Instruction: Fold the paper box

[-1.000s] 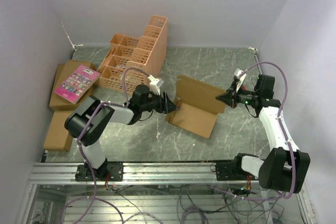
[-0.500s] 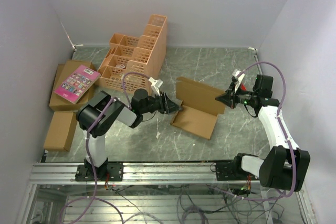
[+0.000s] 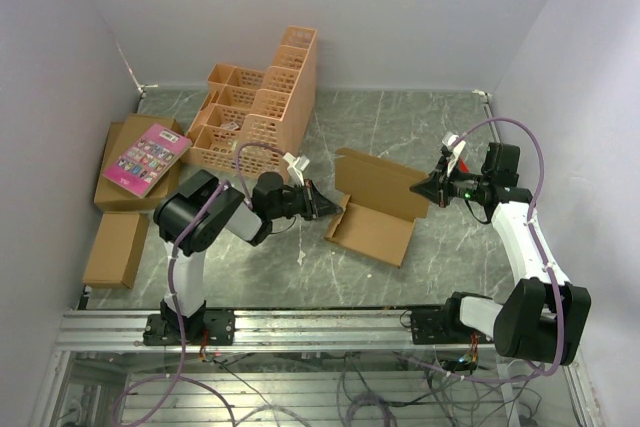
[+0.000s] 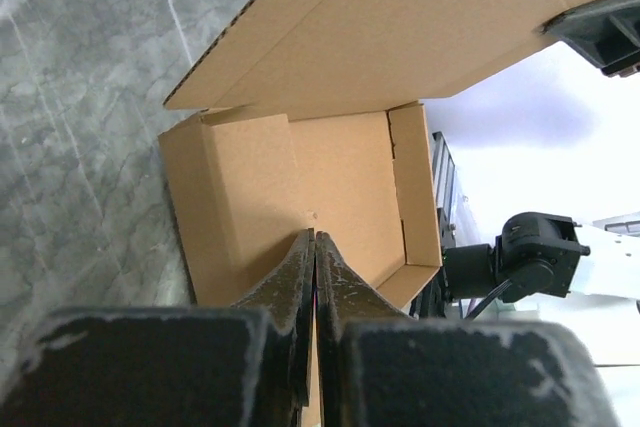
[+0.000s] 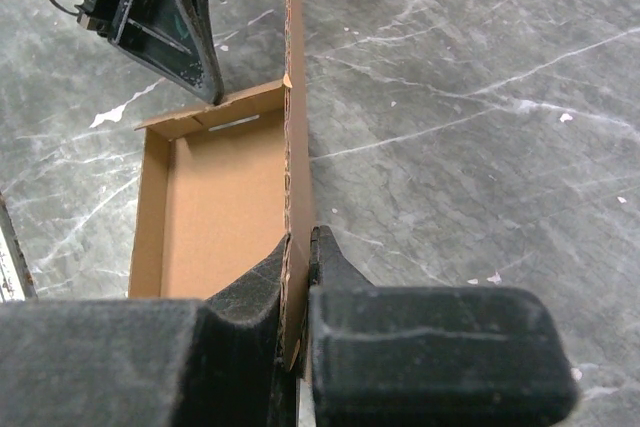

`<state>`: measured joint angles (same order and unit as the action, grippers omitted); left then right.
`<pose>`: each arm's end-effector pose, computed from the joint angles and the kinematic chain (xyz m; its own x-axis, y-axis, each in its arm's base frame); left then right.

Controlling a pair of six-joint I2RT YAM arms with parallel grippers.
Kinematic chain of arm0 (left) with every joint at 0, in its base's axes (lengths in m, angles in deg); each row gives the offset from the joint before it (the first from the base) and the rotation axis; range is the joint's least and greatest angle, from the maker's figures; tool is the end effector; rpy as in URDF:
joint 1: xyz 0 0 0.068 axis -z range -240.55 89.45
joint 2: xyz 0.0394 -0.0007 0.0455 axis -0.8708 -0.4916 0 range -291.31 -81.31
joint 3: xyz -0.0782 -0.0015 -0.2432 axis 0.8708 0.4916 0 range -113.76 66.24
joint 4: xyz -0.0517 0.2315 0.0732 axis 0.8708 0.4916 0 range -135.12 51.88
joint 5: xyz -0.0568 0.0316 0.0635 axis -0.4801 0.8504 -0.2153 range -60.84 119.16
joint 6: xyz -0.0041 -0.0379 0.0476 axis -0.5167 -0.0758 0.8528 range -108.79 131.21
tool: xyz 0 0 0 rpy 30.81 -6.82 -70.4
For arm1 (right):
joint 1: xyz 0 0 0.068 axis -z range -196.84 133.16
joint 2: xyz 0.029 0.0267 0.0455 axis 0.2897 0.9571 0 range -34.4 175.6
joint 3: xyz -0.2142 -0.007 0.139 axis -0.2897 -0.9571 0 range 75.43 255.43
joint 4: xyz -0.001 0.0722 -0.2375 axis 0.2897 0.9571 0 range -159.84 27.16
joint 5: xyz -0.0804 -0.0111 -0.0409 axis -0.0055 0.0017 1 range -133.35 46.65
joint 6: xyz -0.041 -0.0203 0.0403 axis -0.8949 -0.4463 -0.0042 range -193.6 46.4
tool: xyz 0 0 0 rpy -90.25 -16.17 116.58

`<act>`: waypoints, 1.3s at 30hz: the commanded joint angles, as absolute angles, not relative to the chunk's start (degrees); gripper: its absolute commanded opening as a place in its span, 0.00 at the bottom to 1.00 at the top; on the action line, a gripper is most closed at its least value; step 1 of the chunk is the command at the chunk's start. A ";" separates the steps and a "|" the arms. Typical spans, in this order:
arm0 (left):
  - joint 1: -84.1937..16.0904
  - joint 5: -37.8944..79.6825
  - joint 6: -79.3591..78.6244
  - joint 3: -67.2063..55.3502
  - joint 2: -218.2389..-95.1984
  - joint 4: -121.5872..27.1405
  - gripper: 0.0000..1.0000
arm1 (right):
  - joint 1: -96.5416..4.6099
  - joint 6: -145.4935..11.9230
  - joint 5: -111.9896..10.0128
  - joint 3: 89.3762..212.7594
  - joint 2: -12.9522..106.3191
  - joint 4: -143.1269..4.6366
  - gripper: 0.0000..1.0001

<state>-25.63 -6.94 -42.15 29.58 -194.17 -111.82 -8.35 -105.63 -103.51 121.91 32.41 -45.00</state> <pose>0.2619 -0.2156 0.1120 -0.8342 -0.2084 -0.5106 0.4518 0.2726 -0.8494 0.2319 0.0054 0.2471 -0.3128 -0.2200 -0.9240 -0.8225 0.5493 0.1477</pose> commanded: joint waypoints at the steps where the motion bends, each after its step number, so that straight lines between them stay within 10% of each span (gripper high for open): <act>1: -26.86 -4.50 -40.45 28.26 -193.46 -103.50 0.07 | -8.75 -106.03 -104.12 122.19 32.21 -45.33 0.00; 39: -26.79 -0.21 -28.47 26.29 -183.21 -82.43 0.30 | -9.09 -106.56 -104.78 122.19 31.67 -44.97 0.00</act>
<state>-25.70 -0.21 -29.65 26.21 -185.32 -83.29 -8.65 -106.02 -103.55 121.91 32.39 -44.72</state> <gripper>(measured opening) 0.329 0.010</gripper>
